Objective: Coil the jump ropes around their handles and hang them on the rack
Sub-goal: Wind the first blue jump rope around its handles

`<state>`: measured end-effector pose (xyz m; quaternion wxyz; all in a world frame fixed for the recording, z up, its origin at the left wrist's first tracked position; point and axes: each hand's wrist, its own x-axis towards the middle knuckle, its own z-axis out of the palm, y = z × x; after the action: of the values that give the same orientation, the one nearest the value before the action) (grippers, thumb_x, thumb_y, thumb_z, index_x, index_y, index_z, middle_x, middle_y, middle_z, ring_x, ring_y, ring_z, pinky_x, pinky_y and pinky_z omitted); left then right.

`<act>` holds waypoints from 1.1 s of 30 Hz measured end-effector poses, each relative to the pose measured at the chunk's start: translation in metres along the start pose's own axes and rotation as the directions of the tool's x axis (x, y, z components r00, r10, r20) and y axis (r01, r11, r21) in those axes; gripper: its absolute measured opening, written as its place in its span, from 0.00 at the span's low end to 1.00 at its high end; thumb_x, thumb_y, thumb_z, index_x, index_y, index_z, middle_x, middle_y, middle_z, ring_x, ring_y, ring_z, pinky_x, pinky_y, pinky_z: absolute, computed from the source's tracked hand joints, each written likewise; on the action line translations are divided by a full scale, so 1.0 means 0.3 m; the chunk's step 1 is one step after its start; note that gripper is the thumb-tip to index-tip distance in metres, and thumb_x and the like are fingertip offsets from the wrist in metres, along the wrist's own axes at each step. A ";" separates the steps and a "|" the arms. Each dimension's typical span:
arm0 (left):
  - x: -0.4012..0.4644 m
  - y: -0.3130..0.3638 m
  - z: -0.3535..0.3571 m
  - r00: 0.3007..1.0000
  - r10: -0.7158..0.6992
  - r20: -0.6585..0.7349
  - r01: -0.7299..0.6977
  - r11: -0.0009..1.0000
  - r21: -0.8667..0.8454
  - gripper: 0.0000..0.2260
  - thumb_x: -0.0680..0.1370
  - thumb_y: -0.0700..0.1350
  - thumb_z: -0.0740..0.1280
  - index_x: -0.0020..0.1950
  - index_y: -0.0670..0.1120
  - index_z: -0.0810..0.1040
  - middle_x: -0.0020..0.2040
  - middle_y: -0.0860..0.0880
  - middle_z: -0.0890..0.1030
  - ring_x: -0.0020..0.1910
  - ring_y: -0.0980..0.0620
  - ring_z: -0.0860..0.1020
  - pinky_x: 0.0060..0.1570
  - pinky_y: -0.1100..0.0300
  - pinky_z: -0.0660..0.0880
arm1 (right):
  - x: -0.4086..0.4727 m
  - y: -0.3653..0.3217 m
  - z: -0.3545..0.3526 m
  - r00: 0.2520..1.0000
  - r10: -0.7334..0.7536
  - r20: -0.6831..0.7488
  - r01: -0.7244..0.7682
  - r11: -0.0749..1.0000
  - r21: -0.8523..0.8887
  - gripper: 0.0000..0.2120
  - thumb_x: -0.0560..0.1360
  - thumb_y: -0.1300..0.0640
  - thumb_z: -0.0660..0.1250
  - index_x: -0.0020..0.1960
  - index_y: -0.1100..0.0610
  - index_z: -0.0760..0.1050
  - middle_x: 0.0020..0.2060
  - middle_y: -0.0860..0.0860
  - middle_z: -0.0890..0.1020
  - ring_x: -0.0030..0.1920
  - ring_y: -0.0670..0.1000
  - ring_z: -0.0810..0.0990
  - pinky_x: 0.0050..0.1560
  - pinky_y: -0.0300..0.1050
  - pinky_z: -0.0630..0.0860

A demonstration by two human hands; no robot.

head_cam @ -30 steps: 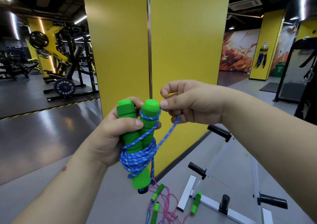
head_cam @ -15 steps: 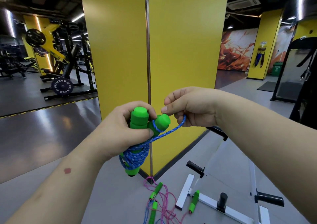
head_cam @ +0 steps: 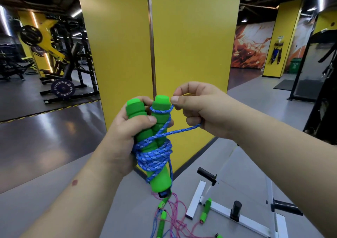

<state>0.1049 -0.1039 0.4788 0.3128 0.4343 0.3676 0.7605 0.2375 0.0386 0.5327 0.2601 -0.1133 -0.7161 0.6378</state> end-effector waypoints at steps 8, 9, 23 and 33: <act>-0.010 0.015 -0.011 0.970 -0.109 0.218 0.148 0.974 -0.171 0.27 0.65 0.43 0.78 0.63 0.40 0.81 0.53 0.37 0.85 0.52 0.39 0.86 0.52 0.44 0.82 | 0.026 -0.031 0.009 0.961 0.057 0.270 -0.104 0.981 0.162 0.08 0.72 0.57 0.72 0.43 0.54 0.73 0.32 0.49 0.74 0.29 0.48 0.65 0.34 0.41 0.69; -0.011 0.018 -0.011 0.969 -0.097 0.225 0.138 0.975 -0.174 0.25 0.66 0.42 0.77 0.63 0.40 0.81 0.53 0.37 0.85 0.53 0.39 0.85 0.53 0.44 0.83 | 0.027 -0.031 0.012 0.959 0.054 0.280 -0.103 0.981 0.166 0.08 0.72 0.57 0.73 0.43 0.54 0.74 0.31 0.49 0.74 0.29 0.47 0.65 0.32 0.40 0.70; -0.015 0.027 0.034 0.995 -0.103 0.015 0.102 0.991 0.090 0.43 0.54 0.56 0.86 0.60 0.51 0.66 0.40 0.47 0.79 0.38 0.41 0.80 0.38 0.47 0.81 | 0.005 -0.026 0.065 0.969 -0.027 0.244 0.024 1.000 0.013 0.08 0.72 0.53 0.74 0.44 0.54 0.77 0.29 0.48 0.70 0.26 0.46 0.65 0.31 0.41 0.67; -0.007 0.020 0.016 1.000 0.021 0.023 -0.029 0.891 0.453 0.30 0.65 0.55 0.75 0.65 0.52 0.73 0.51 0.50 0.83 0.49 0.54 0.82 0.48 0.56 0.79 | -0.007 -0.024 0.061 0.969 0.025 0.246 -0.041 0.997 0.062 0.07 0.71 0.57 0.73 0.43 0.55 0.75 0.29 0.49 0.73 0.27 0.46 0.69 0.33 0.40 0.73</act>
<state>0.1091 -0.1073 0.4847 0.1964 0.5066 0.5262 0.6541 0.2311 0.0209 0.5381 0.1625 -0.0368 -0.7191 0.6746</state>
